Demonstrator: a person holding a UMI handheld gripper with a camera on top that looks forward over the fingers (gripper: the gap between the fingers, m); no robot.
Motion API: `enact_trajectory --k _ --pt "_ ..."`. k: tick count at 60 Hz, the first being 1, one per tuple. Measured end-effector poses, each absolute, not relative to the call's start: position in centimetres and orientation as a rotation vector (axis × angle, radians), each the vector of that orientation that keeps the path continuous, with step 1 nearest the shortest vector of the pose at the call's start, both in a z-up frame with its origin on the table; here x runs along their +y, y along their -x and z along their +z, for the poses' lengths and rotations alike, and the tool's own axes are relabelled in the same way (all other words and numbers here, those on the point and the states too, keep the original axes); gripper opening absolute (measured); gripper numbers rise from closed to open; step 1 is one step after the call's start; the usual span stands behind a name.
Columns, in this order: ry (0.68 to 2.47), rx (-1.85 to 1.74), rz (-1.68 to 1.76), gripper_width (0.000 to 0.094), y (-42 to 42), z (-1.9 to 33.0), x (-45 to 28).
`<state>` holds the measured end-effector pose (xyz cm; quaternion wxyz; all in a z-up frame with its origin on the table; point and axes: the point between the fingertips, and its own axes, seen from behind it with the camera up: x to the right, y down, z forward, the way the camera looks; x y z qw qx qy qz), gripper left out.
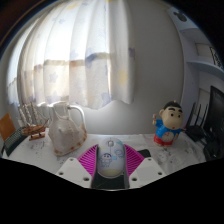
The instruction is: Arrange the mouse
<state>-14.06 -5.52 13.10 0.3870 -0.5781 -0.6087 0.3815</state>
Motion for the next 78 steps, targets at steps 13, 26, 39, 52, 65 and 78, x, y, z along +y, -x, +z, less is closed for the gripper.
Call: enact_trajectory --k 13,26,39,52,65,78 --pt "1.610 -1.620 0.900 0.0360 16.7 1.9 -0.5" --pt "1.650 -1.724 0.906 0.0623 15.6 -1.4 -0.9" --pt "1.629 -1.744 0.859 0.0849 8.9 6.0 -1.3" --pt "1.683 -1.781 0.782 0.0849 -4.7 12.1 -2.2" --pt "1.712 -1.792 0.733 0.0848 -13.5 12.7 -2.9" --pt "1.684 -1.793 0.721 0.0845 -14.8 12.3 -3.1"
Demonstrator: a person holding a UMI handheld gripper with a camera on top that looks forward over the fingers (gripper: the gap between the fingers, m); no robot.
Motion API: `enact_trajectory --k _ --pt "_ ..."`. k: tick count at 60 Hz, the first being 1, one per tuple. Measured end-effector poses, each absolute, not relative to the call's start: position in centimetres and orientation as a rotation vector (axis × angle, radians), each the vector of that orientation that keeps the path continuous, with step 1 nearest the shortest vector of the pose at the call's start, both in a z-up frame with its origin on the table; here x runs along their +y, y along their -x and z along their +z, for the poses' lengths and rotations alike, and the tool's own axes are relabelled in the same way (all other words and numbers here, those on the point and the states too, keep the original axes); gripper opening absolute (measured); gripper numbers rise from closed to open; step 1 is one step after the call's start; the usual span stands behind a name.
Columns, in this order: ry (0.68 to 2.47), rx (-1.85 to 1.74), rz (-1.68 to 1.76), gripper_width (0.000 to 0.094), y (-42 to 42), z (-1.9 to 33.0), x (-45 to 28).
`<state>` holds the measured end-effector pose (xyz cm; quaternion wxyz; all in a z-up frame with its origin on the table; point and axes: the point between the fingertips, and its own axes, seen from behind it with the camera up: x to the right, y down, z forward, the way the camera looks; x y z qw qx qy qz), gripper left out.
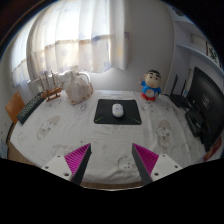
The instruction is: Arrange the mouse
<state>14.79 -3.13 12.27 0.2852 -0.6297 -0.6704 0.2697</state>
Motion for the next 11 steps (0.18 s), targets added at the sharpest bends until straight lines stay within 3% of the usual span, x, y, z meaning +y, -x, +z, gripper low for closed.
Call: enact_trajectory --k 11 --pt "1.679 -1.775 0.730 0.0844 -14.12 12.93 -3.21"
